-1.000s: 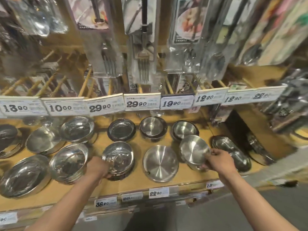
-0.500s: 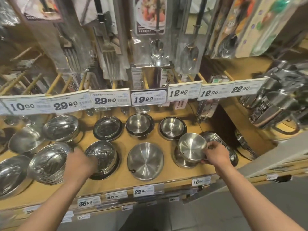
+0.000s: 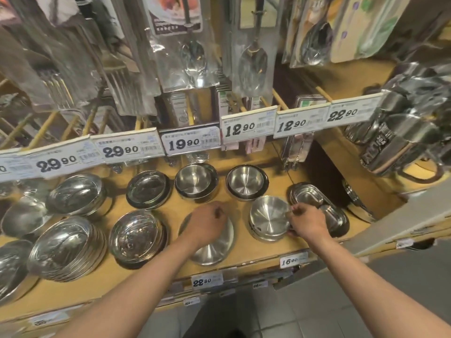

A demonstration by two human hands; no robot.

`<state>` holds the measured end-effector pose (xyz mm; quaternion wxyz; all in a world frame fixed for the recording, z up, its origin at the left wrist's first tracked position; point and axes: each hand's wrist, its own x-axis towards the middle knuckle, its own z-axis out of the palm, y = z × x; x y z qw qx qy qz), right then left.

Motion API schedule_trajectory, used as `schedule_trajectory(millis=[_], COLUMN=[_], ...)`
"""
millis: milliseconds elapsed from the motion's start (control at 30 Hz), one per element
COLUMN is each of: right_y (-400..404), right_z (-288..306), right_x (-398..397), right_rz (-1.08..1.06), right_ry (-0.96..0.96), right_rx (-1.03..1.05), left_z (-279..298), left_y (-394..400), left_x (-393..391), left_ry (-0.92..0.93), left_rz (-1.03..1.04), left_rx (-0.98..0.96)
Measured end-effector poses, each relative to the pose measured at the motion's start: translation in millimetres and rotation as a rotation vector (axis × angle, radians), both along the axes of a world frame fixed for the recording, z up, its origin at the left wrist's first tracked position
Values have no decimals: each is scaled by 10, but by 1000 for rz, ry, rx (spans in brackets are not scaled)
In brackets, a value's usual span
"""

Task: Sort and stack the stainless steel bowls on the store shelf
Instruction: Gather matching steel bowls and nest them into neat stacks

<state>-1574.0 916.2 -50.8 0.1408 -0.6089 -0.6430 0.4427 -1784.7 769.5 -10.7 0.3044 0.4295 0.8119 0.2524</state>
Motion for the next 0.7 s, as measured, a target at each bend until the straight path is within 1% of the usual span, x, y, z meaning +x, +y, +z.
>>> schedule_trajectory(millis=[100,300,333,433,533,567,633,667,700], right_y=[-51,-108,-97,-77,-146,-175,-235,-247,-244], right_z=[-12,-59,-61,-41,-25,-39,-72,-86,-93], right_x=[43,114,114,139,193,211,228,228,226], right_rz=[55,56,47,-9,-29,-40,-76,-82,-66], right_ry=[-55,-21,-22,-9,-35,-23,52,75,70], right_rx=[51,101,90,-2,-69,-113,-205,-217,-197], left_z=[-84,-243,-251,-249,-243,-242,-245,-257,-260], left_y=[317,616,651,705,681,684,728,758,792], left_x=[71,232,254,312,408,433,440,423,408], left_ry=[-54,-219,-214,-121,-140,-117,17,48,25], left_rz=[-95,-130,-143,-167,-142,-156,-193,-175,-159], left_rx=[-65,-134,-146,-221,-291,-307,-284,-249,-229])
